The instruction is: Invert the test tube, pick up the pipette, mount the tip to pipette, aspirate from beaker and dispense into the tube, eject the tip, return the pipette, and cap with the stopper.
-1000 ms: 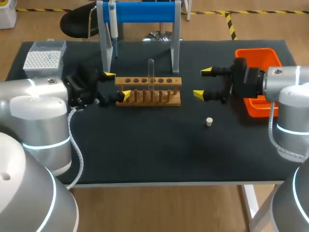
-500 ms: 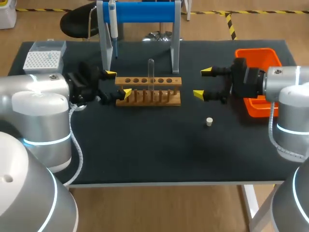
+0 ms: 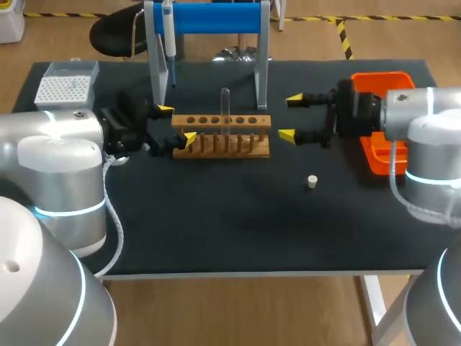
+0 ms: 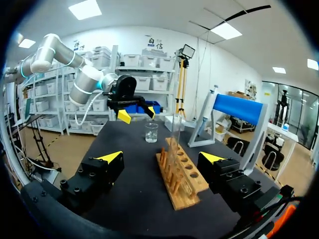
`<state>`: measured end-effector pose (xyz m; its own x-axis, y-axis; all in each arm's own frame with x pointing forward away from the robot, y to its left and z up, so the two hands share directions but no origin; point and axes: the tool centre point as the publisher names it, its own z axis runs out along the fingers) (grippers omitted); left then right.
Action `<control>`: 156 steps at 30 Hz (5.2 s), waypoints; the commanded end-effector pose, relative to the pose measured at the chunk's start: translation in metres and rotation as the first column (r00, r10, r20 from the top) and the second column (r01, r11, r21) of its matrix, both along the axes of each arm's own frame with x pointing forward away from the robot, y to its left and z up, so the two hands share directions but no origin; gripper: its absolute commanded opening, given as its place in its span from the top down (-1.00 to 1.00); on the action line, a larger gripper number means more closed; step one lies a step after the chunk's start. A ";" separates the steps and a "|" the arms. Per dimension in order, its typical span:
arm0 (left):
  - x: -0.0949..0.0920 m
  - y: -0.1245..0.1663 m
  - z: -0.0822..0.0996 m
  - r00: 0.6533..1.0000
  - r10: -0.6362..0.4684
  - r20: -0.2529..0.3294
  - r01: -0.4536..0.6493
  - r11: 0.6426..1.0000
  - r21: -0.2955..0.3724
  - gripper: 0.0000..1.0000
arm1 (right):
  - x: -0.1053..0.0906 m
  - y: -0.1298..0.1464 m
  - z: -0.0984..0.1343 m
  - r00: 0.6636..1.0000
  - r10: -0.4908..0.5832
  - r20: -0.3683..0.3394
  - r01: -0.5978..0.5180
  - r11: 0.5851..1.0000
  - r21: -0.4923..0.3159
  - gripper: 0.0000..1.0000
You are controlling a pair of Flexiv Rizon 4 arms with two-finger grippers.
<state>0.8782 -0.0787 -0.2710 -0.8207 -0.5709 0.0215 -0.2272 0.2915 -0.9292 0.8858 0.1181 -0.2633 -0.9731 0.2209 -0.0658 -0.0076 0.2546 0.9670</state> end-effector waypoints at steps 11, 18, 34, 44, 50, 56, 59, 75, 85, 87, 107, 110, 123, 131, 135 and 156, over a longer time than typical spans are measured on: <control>0.001 0.000 0.001 1.000 -0.002 -0.003 0.002 1.000 0.001 -1.00 | 0.044 0.048 -0.004 0.948 0.319 -0.015 -0.314 0.937 0.153 -1.00; 0.001 0.000 0.001 1.000 -0.002 -0.003 0.002 1.000 0.001 -1.00 | 0.048 0.071 -0.002 0.919 0.393 -0.014 -0.384 0.904 0.187 -1.00; 0.001 0.000 0.001 1.000 -0.002 -0.003 0.002 1.000 0.001 -1.00 | 0.055 0.101 -0.015 0.908 0.417 -0.025 -0.405 0.893 0.195 -1.00; 0.001 0.000 0.001 1.000 -0.002 -0.003 0.002 1.000 0.001 -1.00 | 0.066 0.119 -0.023 0.912 0.409 -0.026 -0.396 0.896 0.201 -0.88; 0.001 0.000 0.001 1.000 -0.002 -0.003 0.002 1.000 0.001 -1.00 | 0.069 0.126 -0.024 0.916 0.400 -0.024 -0.385 0.897 0.218 -0.63; 0.001 0.000 0.001 1.000 -0.002 -0.003 0.002 1.000 0.001 -1.00 | 0.071 0.134 -0.025 0.917 0.399 -0.019 -0.386 0.896 0.221 -0.40; 0.001 0.000 0.001 1.000 -0.002 -0.003 0.002 1.000 0.001 -1.00 | 0.072 0.135 -0.026 0.917 0.399 -0.018 -0.385 0.895 0.223 -0.30; 0.001 0.000 0.001 1.000 -0.002 -0.003 0.002 1.000 0.001 -1.00 | 0.072 0.139 -0.025 0.921 0.391 -0.011 -0.378 0.897 0.231 0.11; 0.001 0.000 0.001 1.000 -0.002 -0.003 0.002 1.000 0.001 -1.00 | 0.068 0.136 -0.023 0.922 0.386 -0.014 -0.372 0.897 0.241 0.61; 0.001 0.000 0.001 1.000 -0.002 -0.003 0.002 1.000 0.001 -1.00 | 0.066 0.135 -0.022 0.923 0.385 -0.014 -0.370 0.896 0.243 0.61; 0.001 0.000 0.001 1.000 -0.002 -0.003 0.002 1.000 0.001 -1.00 | 0.057 0.132 -0.023 0.932 0.360 -0.036 -0.339 0.903 0.264 1.00; 0.001 0.000 0.001 1.000 -0.002 -0.003 0.002 1.000 0.001 -1.00 | 0.055 0.132 -0.022 0.931 0.363 -0.036 -0.340 0.901 0.269 1.00; 0.001 0.000 0.001 1.000 -0.002 -0.003 0.002 1.000 0.001 -1.00 | 0.053 0.132 -0.015 0.931 0.364 -0.035 -0.342 0.901 0.269 1.00; 0.001 0.000 0.001 1.000 -0.002 -0.003 0.002 1.000 0.001 -1.00 | 0.054 0.133 -0.006 0.930 0.367 -0.030 -0.346 0.899 0.268 1.00; 0.001 0.000 0.001 1.000 -0.002 -0.003 0.002 1.000 0.001 -1.00 | 0.054 0.133 -0.002 0.930 0.367 -0.028 -0.347 0.899 0.269 1.00; 0.001 0.000 0.001 1.000 -0.002 -0.003 0.002 1.000 0.001 -1.00 | 0.050 0.128 0.025 0.936 0.352 0.003 -0.341 0.903 0.263 1.00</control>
<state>0.8782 -0.0788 -0.2709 -0.8208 -0.5708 0.0215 -0.2273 0.2917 -0.9291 0.9405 0.2487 -0.2439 -0.9905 -0.1372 -0.0068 -0.0039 -0.0211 0.9998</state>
